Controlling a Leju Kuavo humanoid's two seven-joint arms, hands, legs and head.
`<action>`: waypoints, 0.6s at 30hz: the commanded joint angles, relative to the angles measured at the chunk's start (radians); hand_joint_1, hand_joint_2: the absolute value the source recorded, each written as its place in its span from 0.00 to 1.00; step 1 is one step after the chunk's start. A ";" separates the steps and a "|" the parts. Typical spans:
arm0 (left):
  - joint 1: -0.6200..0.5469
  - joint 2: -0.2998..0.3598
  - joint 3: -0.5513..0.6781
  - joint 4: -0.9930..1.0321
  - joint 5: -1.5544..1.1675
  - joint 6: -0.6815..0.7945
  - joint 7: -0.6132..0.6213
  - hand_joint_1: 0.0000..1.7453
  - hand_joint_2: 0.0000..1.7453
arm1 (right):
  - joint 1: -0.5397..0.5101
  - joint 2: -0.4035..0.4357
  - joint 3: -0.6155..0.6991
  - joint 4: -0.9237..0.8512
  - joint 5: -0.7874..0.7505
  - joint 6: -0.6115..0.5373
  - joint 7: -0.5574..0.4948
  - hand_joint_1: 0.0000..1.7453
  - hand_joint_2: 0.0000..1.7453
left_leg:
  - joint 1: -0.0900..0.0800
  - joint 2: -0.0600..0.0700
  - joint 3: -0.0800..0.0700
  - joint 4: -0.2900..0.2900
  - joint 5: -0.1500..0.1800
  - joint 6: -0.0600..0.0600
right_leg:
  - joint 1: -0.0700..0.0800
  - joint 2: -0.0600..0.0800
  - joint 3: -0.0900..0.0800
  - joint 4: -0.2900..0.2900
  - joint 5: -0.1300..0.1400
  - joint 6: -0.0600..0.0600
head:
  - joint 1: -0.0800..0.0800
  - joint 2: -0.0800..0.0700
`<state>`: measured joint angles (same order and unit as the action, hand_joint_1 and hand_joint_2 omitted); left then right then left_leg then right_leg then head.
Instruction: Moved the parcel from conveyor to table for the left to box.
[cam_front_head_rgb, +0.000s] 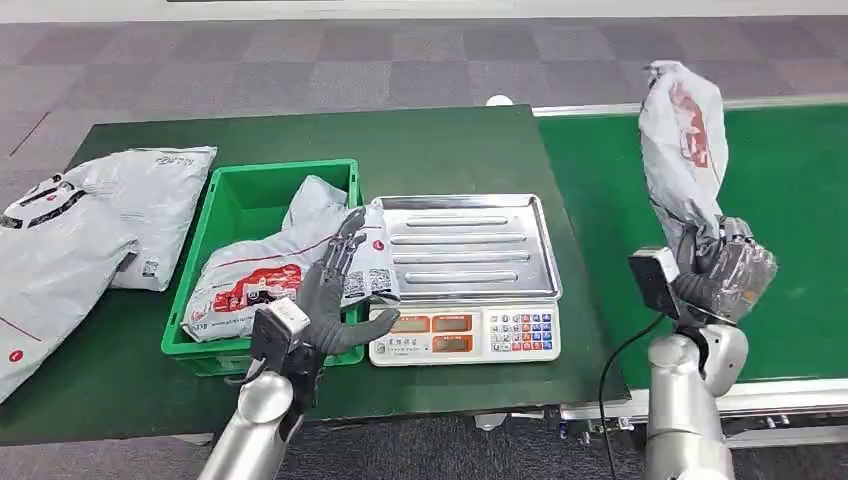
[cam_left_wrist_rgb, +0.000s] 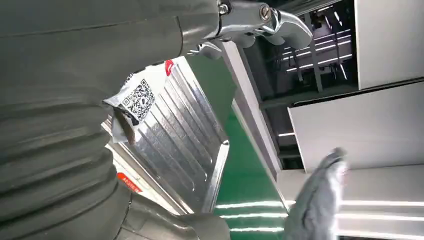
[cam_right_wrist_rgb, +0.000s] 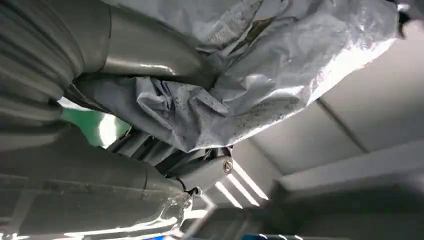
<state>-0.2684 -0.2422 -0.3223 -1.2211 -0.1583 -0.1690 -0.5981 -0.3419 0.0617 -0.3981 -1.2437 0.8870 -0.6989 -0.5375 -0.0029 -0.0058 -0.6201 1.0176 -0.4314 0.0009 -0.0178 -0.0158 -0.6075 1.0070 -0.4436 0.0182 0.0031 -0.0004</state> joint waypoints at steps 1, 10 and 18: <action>-0.062 0.038 -0.020 0.099 -0.050 0.065 -0.032 0.00 1.00 | 0.157 -0.012 0.344 -0.291 -0.025 0.139 0.003 1.00 1.00 | 0.001 0.003 0.004 -0.002 -0.001 -0.001 | 0.001 0.004 0.004 -0.002 0.000 -0.002 | 0.000 0.000; -0.078 0.037 -0.016 0.118 -0.079 0.098 -0.043 0.00 1.00 | 0.176 -0.081 0.467 -0.202 -0.073 0.391 0.100 1.00 1.00 | 0.000 0.001 0.002 -0.001 -0.001 -0.001 | 0.000 0.001 0.002 -0.001 0.000 -0.001 | 0.000 0.000; -0.107 0.046 0.006 0.163 -0.055 0.089 -0.074 0.00 1.00 | 0.134 -0.123 0.581 -0.064 -0.064 0.620 0.102 1.00 1.00 | 0.001 0.004 0.004 -0.002 -0.001 -0.001 | 0.001 0.004 0.004 -0.003 0.001 -0.001 | 0.000 0.000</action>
<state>-0.3079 -0.2384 -0.3227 -1.1643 -0.2194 -0.0744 -0.6596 -0.1552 0.0084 0.0330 -1.4745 0.8278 -0.1464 -0.4307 -0.0030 -0.0047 -0.6201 1.0177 -0.4316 0.0008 -0.0179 -0.0150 -0.6077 1.0069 -0.4434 0.0182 0.0031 -0.0004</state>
